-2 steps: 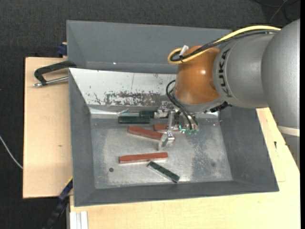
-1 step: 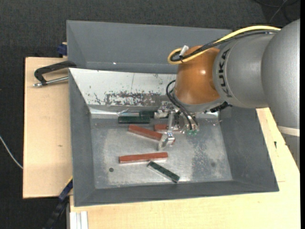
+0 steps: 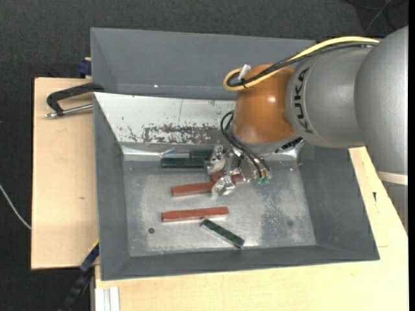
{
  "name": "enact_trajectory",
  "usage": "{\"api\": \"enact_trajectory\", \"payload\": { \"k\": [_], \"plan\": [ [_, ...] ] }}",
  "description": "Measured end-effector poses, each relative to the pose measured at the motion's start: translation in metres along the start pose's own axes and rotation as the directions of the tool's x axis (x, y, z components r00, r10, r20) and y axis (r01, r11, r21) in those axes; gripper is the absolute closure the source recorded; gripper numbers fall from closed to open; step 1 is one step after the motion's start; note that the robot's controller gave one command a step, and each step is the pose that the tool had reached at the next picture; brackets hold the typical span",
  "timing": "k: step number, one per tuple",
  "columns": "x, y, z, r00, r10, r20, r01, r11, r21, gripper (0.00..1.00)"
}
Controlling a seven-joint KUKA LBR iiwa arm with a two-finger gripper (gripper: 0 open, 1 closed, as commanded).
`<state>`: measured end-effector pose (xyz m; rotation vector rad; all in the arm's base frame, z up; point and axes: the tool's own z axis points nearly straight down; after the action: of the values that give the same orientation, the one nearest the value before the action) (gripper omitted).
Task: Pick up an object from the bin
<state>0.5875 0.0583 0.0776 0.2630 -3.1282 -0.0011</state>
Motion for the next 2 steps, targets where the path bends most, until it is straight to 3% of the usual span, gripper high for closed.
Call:
{"api": "enact_trajectory", "payload": {
  "k": [1,2],
  "plan": [
    [0.000,0.000,0.000,1.000,0.000,0.000,0.000,1.000,0.000,1.00],
    [0.007,-0.009,-0.116,1.000,-0.006,0.008,0.006,1.000,0.000,1.00]
  ]
}}
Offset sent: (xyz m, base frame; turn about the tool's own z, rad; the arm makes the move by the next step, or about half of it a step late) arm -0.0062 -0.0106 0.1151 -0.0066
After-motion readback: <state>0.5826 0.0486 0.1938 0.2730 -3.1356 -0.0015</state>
